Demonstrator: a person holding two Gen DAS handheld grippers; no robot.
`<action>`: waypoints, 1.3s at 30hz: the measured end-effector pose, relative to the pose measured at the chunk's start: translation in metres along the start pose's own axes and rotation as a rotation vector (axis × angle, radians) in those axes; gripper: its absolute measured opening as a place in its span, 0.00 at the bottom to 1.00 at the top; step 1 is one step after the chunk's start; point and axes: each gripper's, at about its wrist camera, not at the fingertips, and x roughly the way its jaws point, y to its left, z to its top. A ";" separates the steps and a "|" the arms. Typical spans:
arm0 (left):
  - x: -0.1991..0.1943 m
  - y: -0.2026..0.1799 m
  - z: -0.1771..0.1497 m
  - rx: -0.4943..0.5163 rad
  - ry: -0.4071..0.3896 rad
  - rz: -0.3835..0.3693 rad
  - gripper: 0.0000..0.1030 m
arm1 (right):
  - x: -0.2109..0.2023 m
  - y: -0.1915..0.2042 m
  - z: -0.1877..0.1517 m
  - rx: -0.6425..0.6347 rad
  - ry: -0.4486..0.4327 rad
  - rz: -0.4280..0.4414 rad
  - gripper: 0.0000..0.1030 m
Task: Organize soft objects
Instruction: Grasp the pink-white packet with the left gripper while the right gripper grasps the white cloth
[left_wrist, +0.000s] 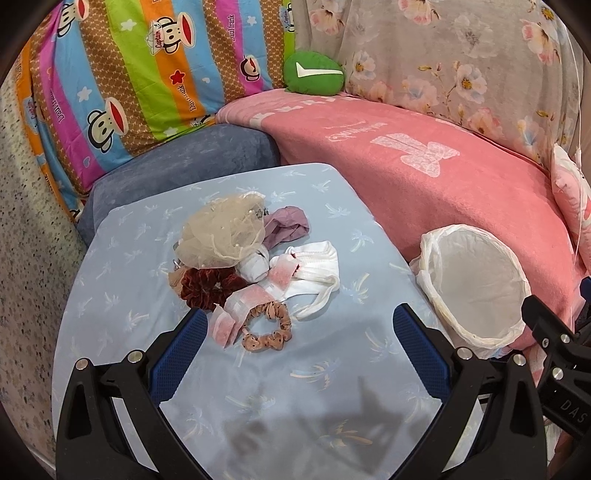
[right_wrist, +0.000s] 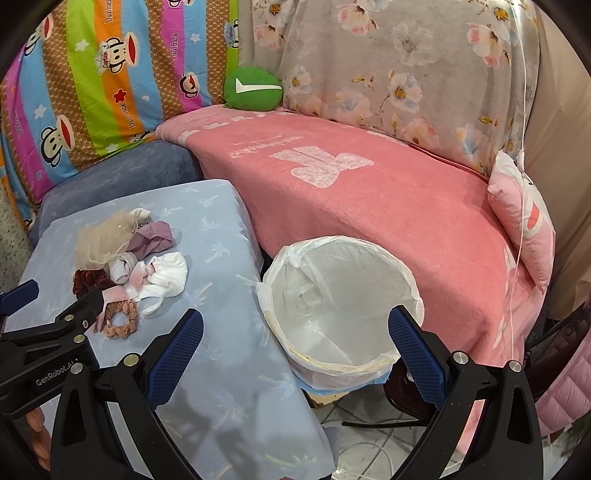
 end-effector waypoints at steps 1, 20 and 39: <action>0.001 0.002 0.000 -0.002 0.002 -0.002 0.93 | 0.000 0.002 0.000 0.000 0.000 -0.003 0.94; 0.038 0.076 -0.013 -0.069 0.071 0.023 0.93 | 0.029 0.055 0.004 -0.003 0.018 0.053 0.94; 0.114 0.107 -0.030 -0.150 0.218 -0.134 0.85 | 0.107 0.120 0.009 -0.047 0.123 0.182 0.76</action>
